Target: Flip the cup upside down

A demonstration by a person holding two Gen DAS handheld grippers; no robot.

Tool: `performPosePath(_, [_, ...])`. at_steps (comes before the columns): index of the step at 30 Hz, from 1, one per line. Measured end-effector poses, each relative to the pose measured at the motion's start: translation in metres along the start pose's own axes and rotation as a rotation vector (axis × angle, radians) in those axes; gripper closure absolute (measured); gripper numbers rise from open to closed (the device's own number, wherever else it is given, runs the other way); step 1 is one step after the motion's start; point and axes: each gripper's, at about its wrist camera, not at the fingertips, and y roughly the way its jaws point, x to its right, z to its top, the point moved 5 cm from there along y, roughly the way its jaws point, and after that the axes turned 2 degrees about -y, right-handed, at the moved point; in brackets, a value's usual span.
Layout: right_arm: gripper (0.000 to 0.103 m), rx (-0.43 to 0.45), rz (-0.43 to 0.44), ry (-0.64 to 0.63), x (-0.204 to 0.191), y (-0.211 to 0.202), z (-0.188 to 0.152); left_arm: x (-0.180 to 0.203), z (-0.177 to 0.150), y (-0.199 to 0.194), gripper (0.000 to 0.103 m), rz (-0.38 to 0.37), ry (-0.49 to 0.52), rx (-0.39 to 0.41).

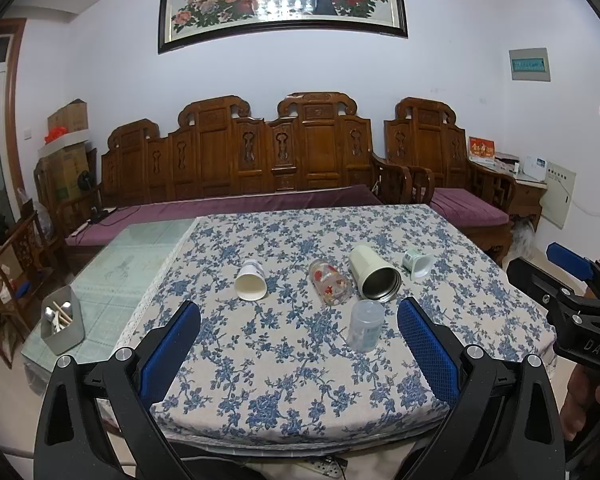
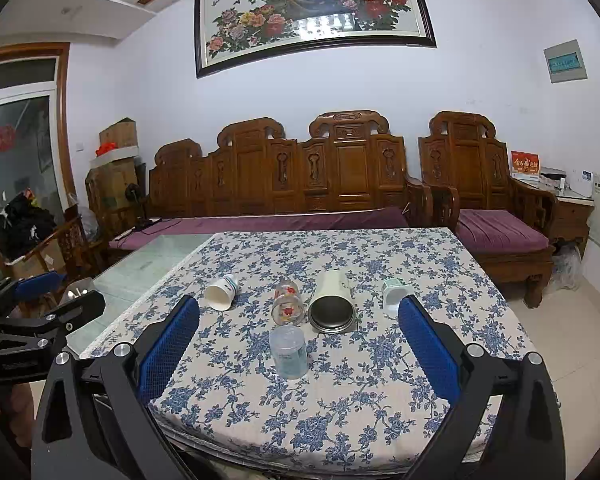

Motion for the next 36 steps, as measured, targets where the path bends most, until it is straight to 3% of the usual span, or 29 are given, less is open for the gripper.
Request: performPosePath(36, [0.003, 0.002, -0.001, 0.001, -0.0025, -0.0004, 0.0009, 0.0057, 0.0036, -0.0071, 0.008, -0.006, -0.009, 0.012])
